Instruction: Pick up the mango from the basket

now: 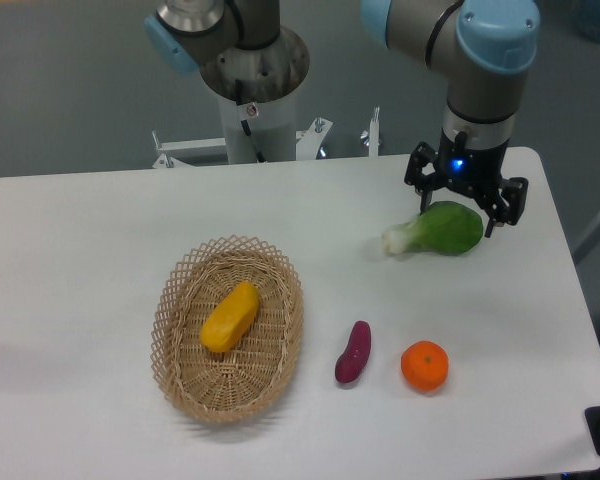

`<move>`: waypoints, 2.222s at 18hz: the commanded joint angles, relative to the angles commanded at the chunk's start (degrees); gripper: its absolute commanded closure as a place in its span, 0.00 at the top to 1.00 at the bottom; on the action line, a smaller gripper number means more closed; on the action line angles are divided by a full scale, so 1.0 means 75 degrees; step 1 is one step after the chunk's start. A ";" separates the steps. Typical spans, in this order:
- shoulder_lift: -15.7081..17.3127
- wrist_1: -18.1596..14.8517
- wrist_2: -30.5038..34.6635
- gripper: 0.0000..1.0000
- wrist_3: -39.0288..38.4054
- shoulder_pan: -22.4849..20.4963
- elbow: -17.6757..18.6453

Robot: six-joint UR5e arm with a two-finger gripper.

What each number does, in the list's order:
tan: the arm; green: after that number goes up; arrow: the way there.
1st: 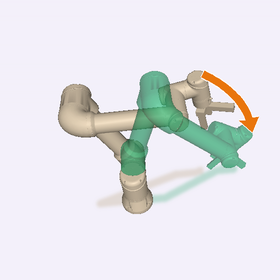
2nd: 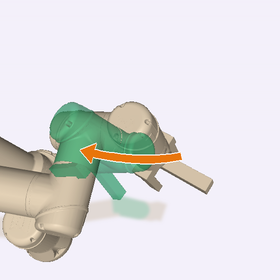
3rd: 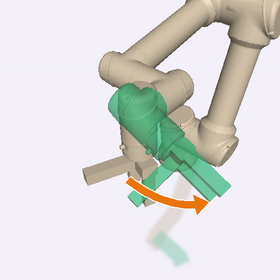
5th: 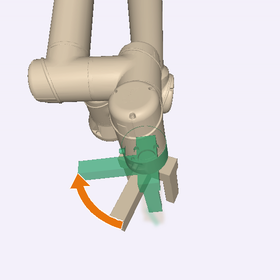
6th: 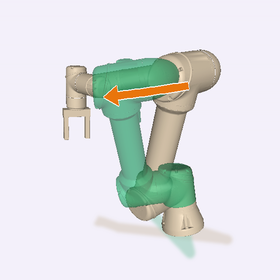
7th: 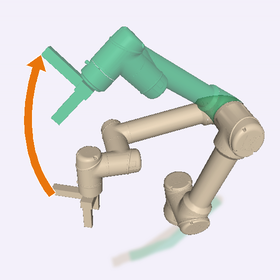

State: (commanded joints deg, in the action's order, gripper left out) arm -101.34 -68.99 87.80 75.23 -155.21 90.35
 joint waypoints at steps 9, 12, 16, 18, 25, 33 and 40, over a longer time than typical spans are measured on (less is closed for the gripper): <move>0.0000 0.0105 0.0000 1.00 -0.0302 0.0047 0.0410; 0.0058 0.0176 -0.0058 1.00 -0.0982 0.0140 0.0633; 0.0047 0.0211 -0.0094 1.00 -0.2433 0.0865 0.0820; 0.0024 0.0339 -0.0094 1.00 -0.3079 0.1345 0.0914; -0.0152 0.0937 -0.0024 1.00 -0.3785 0.2753 0.1183; -0.0585 0.2387 -0.0023 1.00 -0.4195 0.3714 0.2120; -0.1183 0.2613 0.0163 1.00 -0.4207 0.4078 0.2145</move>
State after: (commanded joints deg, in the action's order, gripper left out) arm -110.21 -49.39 89.03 43.68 -124.63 106.44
